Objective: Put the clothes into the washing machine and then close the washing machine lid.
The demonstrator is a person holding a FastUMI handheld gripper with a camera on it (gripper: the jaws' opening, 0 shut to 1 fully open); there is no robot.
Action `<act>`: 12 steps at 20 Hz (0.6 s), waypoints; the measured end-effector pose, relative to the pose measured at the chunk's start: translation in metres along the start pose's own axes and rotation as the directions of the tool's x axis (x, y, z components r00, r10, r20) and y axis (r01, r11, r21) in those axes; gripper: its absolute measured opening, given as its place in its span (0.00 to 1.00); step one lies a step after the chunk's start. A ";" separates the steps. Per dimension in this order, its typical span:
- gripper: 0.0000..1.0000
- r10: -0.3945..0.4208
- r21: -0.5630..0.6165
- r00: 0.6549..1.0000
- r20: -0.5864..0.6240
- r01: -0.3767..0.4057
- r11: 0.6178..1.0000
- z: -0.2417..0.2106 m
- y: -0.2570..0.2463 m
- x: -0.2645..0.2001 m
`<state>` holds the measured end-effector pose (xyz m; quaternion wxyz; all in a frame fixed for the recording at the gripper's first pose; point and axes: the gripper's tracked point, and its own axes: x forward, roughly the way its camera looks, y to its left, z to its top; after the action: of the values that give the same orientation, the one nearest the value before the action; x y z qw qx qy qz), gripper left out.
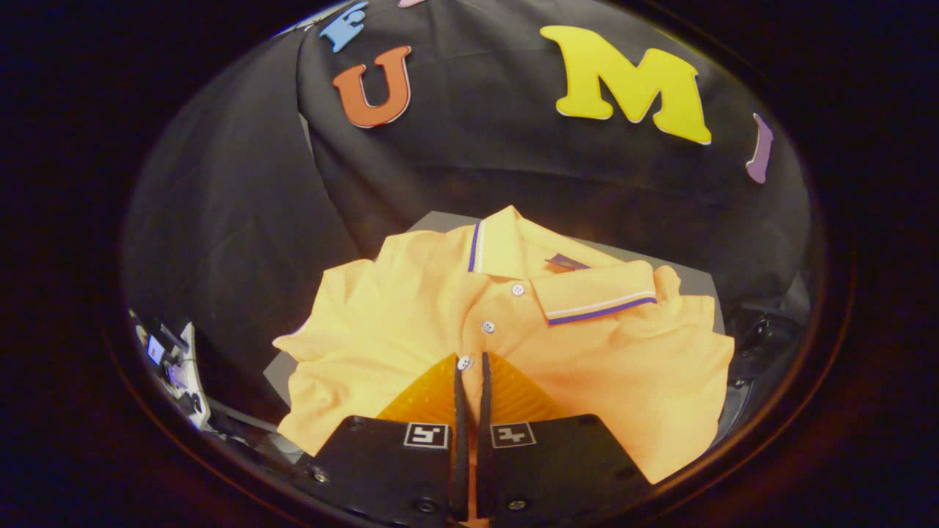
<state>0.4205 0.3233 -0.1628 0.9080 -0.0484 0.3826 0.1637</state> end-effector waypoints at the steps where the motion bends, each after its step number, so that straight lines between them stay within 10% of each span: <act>1: 0.07 0.016 0.013 1.000 -0.008 -0.015 1.000 0.003 -0.001 0.000; 12: 0.05 0.067 0.037 0.977 0.203 -0.076 0.996 0.081 -0.015 -0.085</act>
<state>0.4252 0.3040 -0.0465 0.9364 0.0022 0.2938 0.1917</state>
